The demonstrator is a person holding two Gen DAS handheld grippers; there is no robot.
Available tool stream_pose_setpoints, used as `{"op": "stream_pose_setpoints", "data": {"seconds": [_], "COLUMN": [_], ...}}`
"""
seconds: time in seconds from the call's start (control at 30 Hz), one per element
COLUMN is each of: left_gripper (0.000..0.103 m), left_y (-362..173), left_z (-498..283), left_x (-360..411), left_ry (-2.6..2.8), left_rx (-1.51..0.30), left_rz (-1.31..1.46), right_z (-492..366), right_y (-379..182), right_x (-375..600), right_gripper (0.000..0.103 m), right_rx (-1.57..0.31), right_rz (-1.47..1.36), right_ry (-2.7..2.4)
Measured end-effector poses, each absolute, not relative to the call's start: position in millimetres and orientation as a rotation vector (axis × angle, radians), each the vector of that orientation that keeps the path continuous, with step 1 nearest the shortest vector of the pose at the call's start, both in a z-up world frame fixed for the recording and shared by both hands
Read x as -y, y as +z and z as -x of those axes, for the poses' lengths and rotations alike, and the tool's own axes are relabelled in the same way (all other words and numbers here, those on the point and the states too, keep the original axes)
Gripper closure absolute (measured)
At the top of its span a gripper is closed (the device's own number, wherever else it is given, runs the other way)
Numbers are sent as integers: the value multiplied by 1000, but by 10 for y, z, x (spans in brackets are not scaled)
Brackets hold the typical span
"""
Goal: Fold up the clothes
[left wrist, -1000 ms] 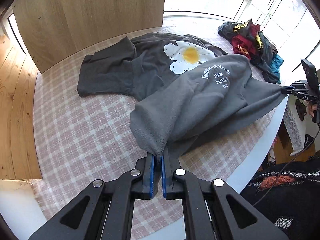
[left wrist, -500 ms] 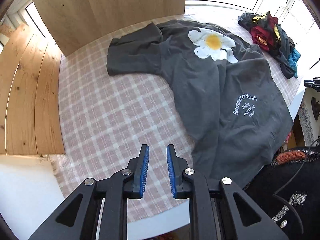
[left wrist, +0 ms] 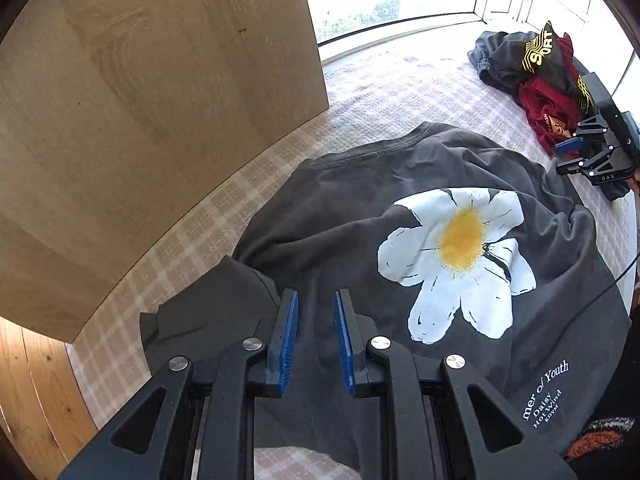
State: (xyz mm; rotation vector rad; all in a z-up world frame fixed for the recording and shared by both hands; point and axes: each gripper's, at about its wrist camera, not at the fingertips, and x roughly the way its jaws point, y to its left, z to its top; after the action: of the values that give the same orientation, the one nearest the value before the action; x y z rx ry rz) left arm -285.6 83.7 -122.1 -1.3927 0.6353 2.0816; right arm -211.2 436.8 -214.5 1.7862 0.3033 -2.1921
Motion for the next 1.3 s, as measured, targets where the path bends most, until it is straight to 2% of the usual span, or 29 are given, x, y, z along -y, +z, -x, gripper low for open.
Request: {"op": "stream_pose_setpoints", "data": {"seconds": [0.17, 0.2, 0.23, 0.4, 0.5, 0.57, 0.63, 0.73, 0.8, 0.87, 0.9, 0.97, 1.0, 1.03, 1.2, 1.3], "left_gripper": [84, 84, 84, 84, 84, 84, 84, 84, 84, 84, 84, 84, 84, 84, 83, 79], "left_y": [-1537, -1598, -1652, -1779, -1800, -1794, -1774, -1718, -1650, -1603, -1583, -1562, -1578, -1597, -1745, -1883], "left_z": [3108, 3135, 3151, 3105, 3052, 3026, 3016, 3037, 3124, 3263, 3338, 3493, 3570, 3640, 3832, 3903], "left_x": [-802, -787, -771, -711, -675, -651, -631, -620, -656, -758, -814, -943, -1026, -1109, -1362, -1388], "left_ry": [2046, 2043, 2040, 2022, 2009, 2006, 2002, 2000, 2014, 2016, 2016, 2009, 1998, 1989, 1916, 1891], "left_rx": [-630, -626, -625, -610, -605, -606, -610, -618, -617, -621, -623, -638, -654, -668, -708, -757], "left_rz": [1469, 1484, 1495, 1507, 1507, 1503, 1499, 1480, 1458, 1433, 1420, 1395, 1384, 1374, 1372, 1401], "right_z": [2020, 1999, 1984, 1896, 1914, 1948, 1949, 1873, 1889, 2028, 2114, 2354, 2489, 2622, 3164, 3352], "right_y": [-2236, -2232, -2219, -1792, -1361, -1185, -1201, -1325, -1321, -1260, -1226, -1231, -1268, -1337, -1777, -2010], "right_x": [-4351, -4322, -4287, -4273, -4629, -4991, -5353, -5499, -5451, -5318, -5244, -5024, -4888, -4748, -4203, -4003], "right_gripper": [64, 77, 99, 100, 100, 100, 100, 96, 96, 94, 89, 73, 61, 58, 58, 58], "right_rx": [-158, -134, -139, -260, -361, -473, -482, -524, -540, -463, -411, -353, -349, -370, -420, -455], "right_rz": [-1779, -1757, -1743, -1643, -1607, -1686, -1888, -2034, -2008, -1903, -1844, -1745, -1702, -1672, -1651, -1711], "right_ry": [-2053, -2037, -2038, -2177, -2420, -2587, -2587, -2533, -2539, -2553, -2555, -2517, -2487, -2455, -2284, -2211]}}
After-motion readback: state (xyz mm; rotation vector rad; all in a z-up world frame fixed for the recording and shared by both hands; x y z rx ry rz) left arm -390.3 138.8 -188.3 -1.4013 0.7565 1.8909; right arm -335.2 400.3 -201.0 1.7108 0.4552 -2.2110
